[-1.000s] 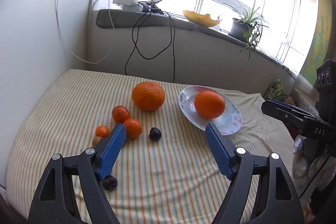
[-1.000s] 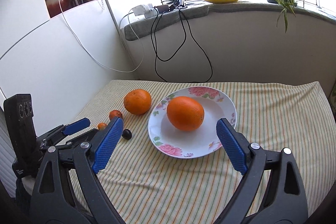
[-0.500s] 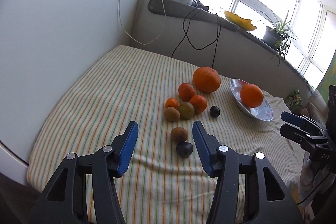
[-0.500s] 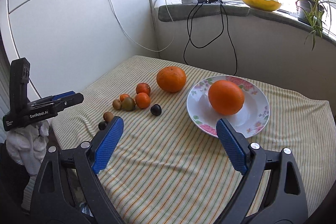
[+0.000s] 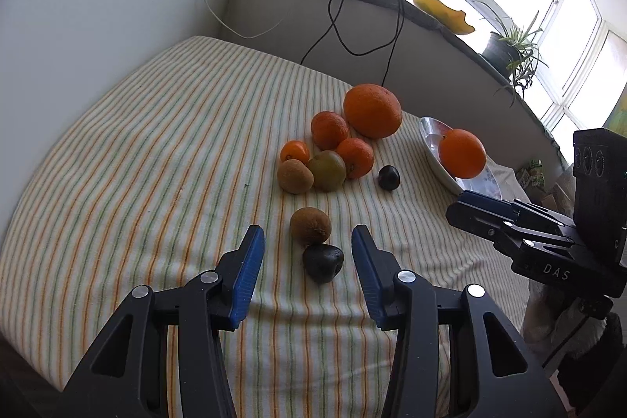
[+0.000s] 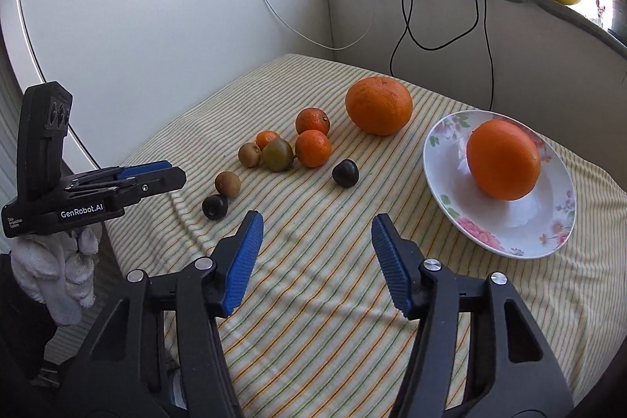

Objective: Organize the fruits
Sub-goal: 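Withdraw the left tool and move it toward the dark plum, then close the right gripper on the dark plum and lift it, then carry the plum to the plate while the left gripper carries a kiwi there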

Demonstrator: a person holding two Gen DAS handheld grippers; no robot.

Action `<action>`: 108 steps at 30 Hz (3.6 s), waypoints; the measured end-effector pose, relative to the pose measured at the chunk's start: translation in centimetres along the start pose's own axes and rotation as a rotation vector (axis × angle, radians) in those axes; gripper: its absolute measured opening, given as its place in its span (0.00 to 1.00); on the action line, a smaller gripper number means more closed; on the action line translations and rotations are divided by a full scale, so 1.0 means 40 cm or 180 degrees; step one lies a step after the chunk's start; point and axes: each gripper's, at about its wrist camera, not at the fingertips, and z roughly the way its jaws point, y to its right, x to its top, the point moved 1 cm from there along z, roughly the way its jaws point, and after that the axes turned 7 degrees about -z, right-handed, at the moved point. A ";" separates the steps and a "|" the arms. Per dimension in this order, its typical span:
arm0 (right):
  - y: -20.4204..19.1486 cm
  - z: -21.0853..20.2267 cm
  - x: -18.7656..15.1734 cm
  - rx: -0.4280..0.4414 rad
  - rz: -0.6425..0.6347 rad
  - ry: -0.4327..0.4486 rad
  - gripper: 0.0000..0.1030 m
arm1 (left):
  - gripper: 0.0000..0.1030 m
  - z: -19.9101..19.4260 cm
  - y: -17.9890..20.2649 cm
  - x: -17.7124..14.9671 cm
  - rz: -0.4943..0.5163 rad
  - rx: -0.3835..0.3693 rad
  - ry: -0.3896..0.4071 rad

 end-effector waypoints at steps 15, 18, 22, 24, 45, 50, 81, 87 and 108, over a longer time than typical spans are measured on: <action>0.025 0.158 0.052 -0.0124 0.0035 -0.0264 0.41 | 0.42 0.052 0.007 0.012 0.0007 -0.0001 -0.0200; 0.035 0.174 0.058 -0.0164 0.0062 -0.0296 0.41 | 0.41 0.058 0.003 0.011 -0.0025 -0.0012 -0.0228; 0.043 0.194 0.066 -0.0150 0.0083 -0.0339 0.38 | 0.37 0.068 0.004 0.013 -0.0021 0.0023 -0.0257; 0.042 0.206 0.074 -0.0154 0.0055 -0.0366 0.35 | 0.34 0.072 0.004 0.014 -0.0021 0.0045 -0.0260; 0.047 0.242 0.085 -0.0096 0.0053 -0.0407 0.24 | 0.25 0.062 0.022 0.021 0.0039 0.0072 -0.0177; 0.060 0.191 0.075 -0.0062 0.0111 -0.0298 0.24 | 0.25 0.048 0.045 0.028 0.0074 0.0020 -0.0126; 0.265 -0.083 -0.019 -0.0406 0.0502 0.0124 0.24 | 0.25 0.134 0.332 0.046 0.0519 -0.0467 -0.0198; 0.321 -0.100 -0.039 -0.0516 0.0601 0.0125 0.24 | 0.25 0.169 0.384 0.042 0.0601 -0.0515 -0.0232; 0.424 -0.065 -0.068 -0.0598 0.0756 0.0046 0.24 | 0.25 0.253 0.476 0.031 0.0751 -0.0509 -0.0353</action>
